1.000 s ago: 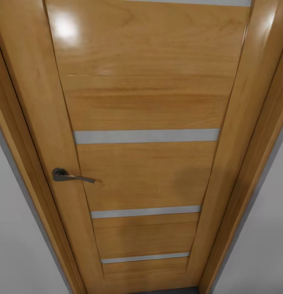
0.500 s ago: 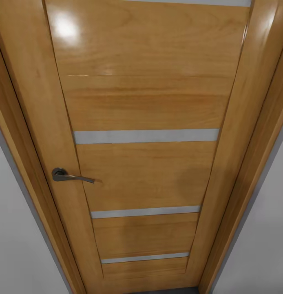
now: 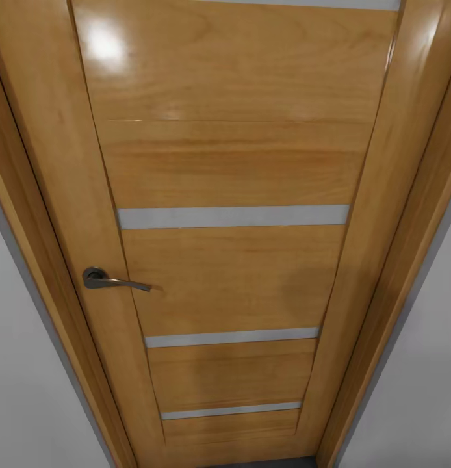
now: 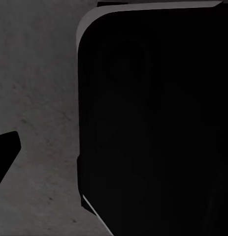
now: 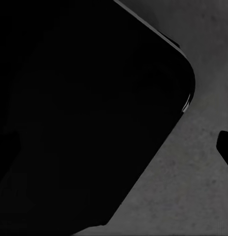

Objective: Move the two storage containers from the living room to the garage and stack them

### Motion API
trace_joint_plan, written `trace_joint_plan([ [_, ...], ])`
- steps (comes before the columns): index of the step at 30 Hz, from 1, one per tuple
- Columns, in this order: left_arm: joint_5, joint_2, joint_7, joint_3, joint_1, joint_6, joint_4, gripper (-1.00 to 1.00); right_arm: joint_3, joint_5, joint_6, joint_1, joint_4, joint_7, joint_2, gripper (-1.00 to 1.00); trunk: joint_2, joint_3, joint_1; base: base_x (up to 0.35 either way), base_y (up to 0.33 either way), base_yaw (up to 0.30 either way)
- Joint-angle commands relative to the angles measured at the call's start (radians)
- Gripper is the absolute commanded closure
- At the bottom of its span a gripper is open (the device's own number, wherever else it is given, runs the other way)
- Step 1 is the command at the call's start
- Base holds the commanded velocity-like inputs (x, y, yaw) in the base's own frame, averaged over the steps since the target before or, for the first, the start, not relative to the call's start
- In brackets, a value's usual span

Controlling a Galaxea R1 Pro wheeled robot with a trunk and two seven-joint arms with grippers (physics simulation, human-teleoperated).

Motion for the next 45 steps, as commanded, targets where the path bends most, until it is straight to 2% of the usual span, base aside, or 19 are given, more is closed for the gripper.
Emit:
trace_joint_plan([
  [1, 0.002, 0.0, 0.0, 0.001, 0.0, -0.001, 0.0, -1.0, 0.003, 0.003, -0.003, -0.001, 0.001, 0.0, 0.001, -1.0, 0.0, -0.001, 0.0, 0.0, 0.0, 0.0],
  [13, -0.001, 0.0, 0.0, -0.005, 0.0, -0.001, 0.0, -1.0, 0.002, 0.003, -0.009, -0.001, 0.001, -0.002, 0.0, -1.0, 0.0, -0.001, 0.0, 0.0, 0.0, 0.0],
  [17, -0.001, 0.0, 0.0, -0.006, 0.0, -0.001, 0.0, -1.0, -0.003, -0.012, -0.013, -0.001, 0.001, 0.001, -0.008, -1.0, 0.0, -0.001, 0.0, 0.0, 0.0, 0.0],
  [20, -0.001, 0.0, 0.0, -0.006, 0.0, -0.001, 0.0, -1.0, -0.005, -0.029, -0.014, -0.001, 0.0, 0.013, -0.025, -1.0, 0.0, -0.001, 0.0, 0.0, 0.0, 0.0],
  [21, -0.001, 0.0, 0.0, -0.006, 0.0, -0.001, 0.0, -1.0, -0.005, -0.182, -0.014, -0.001, -0.002, 0.021, -0.08, -1.0, 0.0, -0.001, 0.0, 0.0, 0.0, 0.0],
  [23, -0.001, 0.0, 0.0, -0.006, 0.0, -0.002, 0.0, -1.0, -0.002, -0.267, -0.014, -0.001, -0.007, 0.03, -0.113, -1.0, 0.0, -0.001, 0.0, 0.0, 0.0, 0.0],
  [25, -0.001, 0.0, 0.0, -0.006, 0.0, -0.002, 0.0, -1.0, 0.0, -0.305, -0.014, -0.001, -0.01, 0.033, -0.13, -1.0, 0.0, -0.001, 0.0, 0.0, 0.0, 0.0],
  [27, -0.001, 0.0, 0.0, -0.005, 0.0, -0.002, 0.0, -1.0, 0.003, -0.331, -0.015, -0.001, -0.017, 0.034, -0.144, -1.0, 0.0, -0.001, 0.0, 0.0, 0.0, 0.0],
  [36, -0.001, 0.0, 0.0, -0.005, 0.0, -0.002, 0.0, -1.0, 0.004, -0.346, -0.016, -0.001, -0.042, 0.023, -0.164, -1.0, 0.0, -0.001, 0.0, 0.0, 0.0, 0.0],
  [37, 0.0, 0.0, 0.0, -0.004, 0.0, -0.002, 0.0, -1.0, 0.004, -0.348, -0.015, -0.001, -0.052, 0.023, -0.173, -1.0, 0.0, -0.001, 0.0, 0.0, 0.0, 0.0],
  [38, -0.001, 0.0, 0.0, -0.004, 0.0, -0.002, 0.0, -1.0, 0.002, -0.358, 0.0, -0.007, -0.133, 0.022, -0.221, -1.0, 0.0, -0.001, 0.0, 0.0, 0.0, 0.0],
  [39, -0.001, 0.0, 0.0, -0.004, 0.0, -0.002, 0.0, -1.0, 0.002, -0.373, 0.019, -0.031, -0.17, 0.026, -0.246, -1.0, 0.0, -0.001, 0.0, 0.0, 0.0, 0.0],
  [42, -0.001, 0.0, 0.0, -0.003, 0.0, -0.003, 0.0, -1.0, 0.001, -0.418, 0.083, -0.095, -0.191, 0.032, -0.266, -1.0, 0.0, -0.001, 0.0, 0.0, 0.0, 0.0],
  [45, -0.001, 0.0, 0.0, -0.003, 0.0, -0.002, 0.0, -1.0, 0.001, -0.436, 0.107, -0.139, -0.196, 0.035, -0.27, -1.0, 0.0, -0.001, 0.0, 0.0, 0.0, 0.0],
])
